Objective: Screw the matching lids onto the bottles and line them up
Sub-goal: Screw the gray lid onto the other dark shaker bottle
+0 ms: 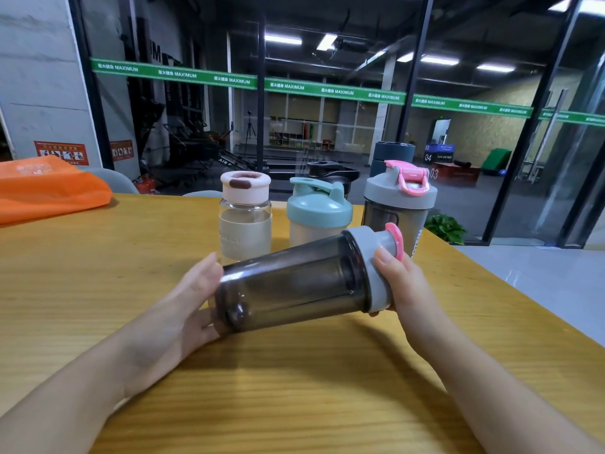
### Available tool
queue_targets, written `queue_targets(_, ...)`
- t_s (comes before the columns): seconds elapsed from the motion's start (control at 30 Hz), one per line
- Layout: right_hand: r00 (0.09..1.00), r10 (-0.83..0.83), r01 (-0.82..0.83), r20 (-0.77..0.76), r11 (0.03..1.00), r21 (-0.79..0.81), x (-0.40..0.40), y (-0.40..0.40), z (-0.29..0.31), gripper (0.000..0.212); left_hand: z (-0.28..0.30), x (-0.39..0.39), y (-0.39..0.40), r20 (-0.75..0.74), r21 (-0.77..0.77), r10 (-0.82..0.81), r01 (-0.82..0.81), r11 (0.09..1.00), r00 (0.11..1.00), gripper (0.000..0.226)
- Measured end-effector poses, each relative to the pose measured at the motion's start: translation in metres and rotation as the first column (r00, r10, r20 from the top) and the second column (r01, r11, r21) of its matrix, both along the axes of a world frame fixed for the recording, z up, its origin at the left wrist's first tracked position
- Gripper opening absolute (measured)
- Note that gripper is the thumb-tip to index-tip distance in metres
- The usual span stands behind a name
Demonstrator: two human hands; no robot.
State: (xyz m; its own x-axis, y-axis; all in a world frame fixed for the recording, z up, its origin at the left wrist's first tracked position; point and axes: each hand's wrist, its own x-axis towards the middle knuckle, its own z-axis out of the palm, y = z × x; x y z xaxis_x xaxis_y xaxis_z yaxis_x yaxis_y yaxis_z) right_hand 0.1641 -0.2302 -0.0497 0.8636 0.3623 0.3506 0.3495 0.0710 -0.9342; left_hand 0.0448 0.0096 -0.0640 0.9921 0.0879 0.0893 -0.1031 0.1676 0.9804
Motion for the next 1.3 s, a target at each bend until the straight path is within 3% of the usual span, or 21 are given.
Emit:
queue_targets(0.1, 1.000, 0.017, -0.017, -0.010, 0.998, 0.060, 0.001, -0.001, 0.000, 0.100, 0.003, -0.003, -0.001, -0.049, -0.055, -0.054, 0.051, 0.997, 0.997, 0.095)
queue_targets(0.23, 1.000, 0.026, -0.026, 0.006, 0.998, 0.062, 0.003, -0.003, -0.001, 0.115, 0.003, -0.005, 0.000, -0.132, -0.080, -0.139, 0.129, 0.988, 0.982, 0.093)
queue_targets(0.47, 0.998, 0.050, -0.052, 0.026, 0.994, 0.096, 0.005, -0.002, -0.003, 0.102, 0.005, -0.004, 0.001, -0.099, 0.022, -0.129, 0.132, 0.991, 0.987, 0.076)
queue_targets(0.77, 1.000, 0.018, -0.019, 0.012, 0.998, 0.066, 0.006, -0.006, 0.000, 0.109, 0.007, -0.009, 0.000, -0.024, 0.081, -0.117, 0.118, 0.990, 0.993, 0.086)
queue_targets(1.03, 1.000, -0.018, 0.018, -0.001, 0.999, 0.042, 0.009, -0.008, 0.002, 0.100, 0.004, -0.011, -0.003, 0.038, 0.156, -0.111, 0.104, 0.982, 0.993, 0.079)
queue_targets(1.3, 0.998, -0.033, 0.034, -0.048, 0.999, 0.011, 0.012, -0.009, 0.005, 0.096, 0.002, -0.010, -0.003, 0.091, 0.267, -0.071, 0.045, 0.963, 0.993, 0.087)
